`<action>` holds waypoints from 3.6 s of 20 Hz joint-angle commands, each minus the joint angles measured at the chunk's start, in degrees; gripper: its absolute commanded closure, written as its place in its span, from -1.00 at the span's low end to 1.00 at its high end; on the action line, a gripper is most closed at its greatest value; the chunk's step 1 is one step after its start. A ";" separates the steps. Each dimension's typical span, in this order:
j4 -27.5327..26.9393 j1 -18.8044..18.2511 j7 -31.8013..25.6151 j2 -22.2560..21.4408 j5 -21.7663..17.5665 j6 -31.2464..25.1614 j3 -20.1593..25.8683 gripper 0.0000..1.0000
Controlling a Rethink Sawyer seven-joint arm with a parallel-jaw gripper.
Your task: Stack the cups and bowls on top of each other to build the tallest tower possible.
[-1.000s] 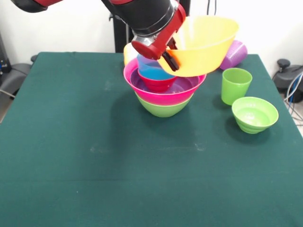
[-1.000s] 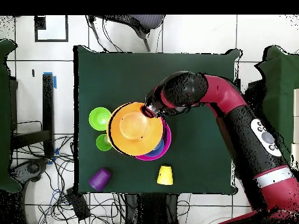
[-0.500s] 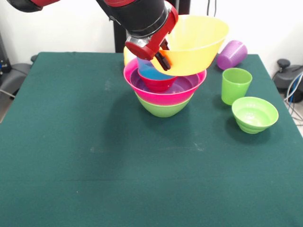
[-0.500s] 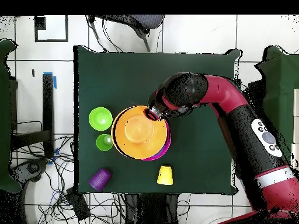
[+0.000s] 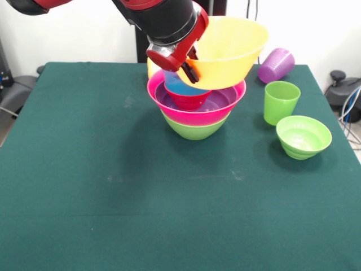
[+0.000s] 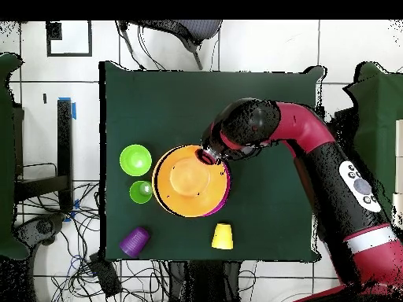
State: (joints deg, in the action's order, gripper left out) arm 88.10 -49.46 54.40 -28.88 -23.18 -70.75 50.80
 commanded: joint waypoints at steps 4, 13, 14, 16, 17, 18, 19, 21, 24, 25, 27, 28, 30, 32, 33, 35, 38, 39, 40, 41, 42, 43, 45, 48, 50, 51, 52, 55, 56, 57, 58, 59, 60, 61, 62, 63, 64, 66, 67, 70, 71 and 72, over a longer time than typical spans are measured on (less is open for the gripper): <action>-1.96 1.00 -10.23 0.06 -5.94 -7.29 -3.13 1.00; -1.44 0.10 -13.16 0.00 -8.84 -10.52 -3.25 1.00; -1.24 -0.14 -13.36 -0.08 -8.96 -10.74 -3.12 1.00; -1.37 -0.19 -13.47 -0.23 -8.88 -11.64 -2.79 1.00; -1.56 0.06 -13.25 -0.33 -8.73 -12.14 -2.56 1.00; -1.43 0.03 -13.09 -0.48 -8.65 -12.36 -2.38 1.00; -1.31 -0.01 -12.93 -0.63 -8.56 -12.59 -2.21 1.00; -0.89 -0.25 -12.92 -0.71 -8.79 -12.50 -2.04 1.00; -0.20 -0.78 -13.23 -0.68 -9.43 -12.16 -1.97 1.00; 0.07 -0.98 -13.40 -0.80 -9.67 -12.13 -1.97 1.00; 0.55 -1.24 -13.44 -0.97 -9.90 -11.96 -1.97 1.00; 0.70 -1.29 -13.38 -0.98 -9.94 -11.87 -1.94 1.00; 1.13 -1.59 -13.38 -0.98 -10.34 -11.41 -2.01 1.00; 1.50 -1.88 -13.46 -0.80 -10.73 -10.92 -2.00 1.00; 1.14 -1.76 -13.71 -0.50 -11.31 -10.93 -2.22 1.00; 0.91 -2.01 -14.68 -0.02 -12.56 -10.96 -2.61 1.00; 1.52 -2.89 -15.99 0.24 -13.76 -10.99 -2.68 1.00; 1.72 -3.14 -16.49 0.48 -14.37 -11.04 -2.80 1.00; 1.86 -3.33 -16.59 0.61 -14.66 -10.90 -2.74 1.00; 1.75 -3.29 -16.61 0.77 -14.87 -11.26 -2.75 1.00; 1.67 -3.19 -16.58 0.70 -15.06 -11.77 -2.77 1.00; 1.69 -2.91 -16.03 0.48 -14.74 -12.14 -2.49 1.00; 2.54 -3.03 -14.98 0.16 -14.30 -11.87 -2.10 1.00; 3.90 -3.13 -12.89 -0.12 -12.82 -10.71 -1.22 1.00; 3.06 -3.91 -12.98 -0.13 -11.68 -11.12 -0.80 1.00; 4.65 -4.12 -12.05 -0.60 -11.18 -10.24 -0.42 1.00; 4.73 -4.01 -11.56 -0.70 -10.71 -10.27 -0.24 1.00; 5.00 -3.30 -9.39 -1.52 -8.80 -10.55 0.57 1.00; 5.18 -3.17 -9.06 -1.69 -8.56 -10.42 0.67 1.00; 5.56 -3.16 -8.39 -1.73 -7.98 -9.81 0.93 1.00; 5.74 -3.05 -8.07 -1.84 -7.77 -9.56 1.00 1.00; 5.90 -2.93 -7.76 -1.95 -7.53 -9.37 1.04 1.00; 6.29 -2.87 -7.15 -2.42 -6.97 -9.17 1.21 1.00; 6.68 -2.81 -6.54 -2.89 -6.41 -8.97 1.38 1.00; 6.91 -2.75 -6.20 -3.19 -5.99 -8.85 1.50 1.00; 7.23 -2.79 -5.80 -3.44 -5.42 -8.58 1.73 1.00; 7.95 -2.94 -4.82 -3.73 -4.37 -7.66 2.32 1.00; 9.07 -3.09 -3.43 -4.16 -3.03 -6.12 3.06 1.00; 9.74 -3.13 -2.53 -4.21 -2.54 -4.63 3.36 1.00; 10.45 -3.00 -1.79 -3.42 -2.85 -1.79 2.97 1.00; 10.52 -2.97 -1.90 -3.13 -3.25 -1.29 2.72 1.00; 10.59 -2.75 -1.91 -2.61 -4.12 -0.21 2.27 1.00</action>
State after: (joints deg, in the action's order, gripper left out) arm 94.41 -53.52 54.40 -32.47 -26.91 -76.63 52.48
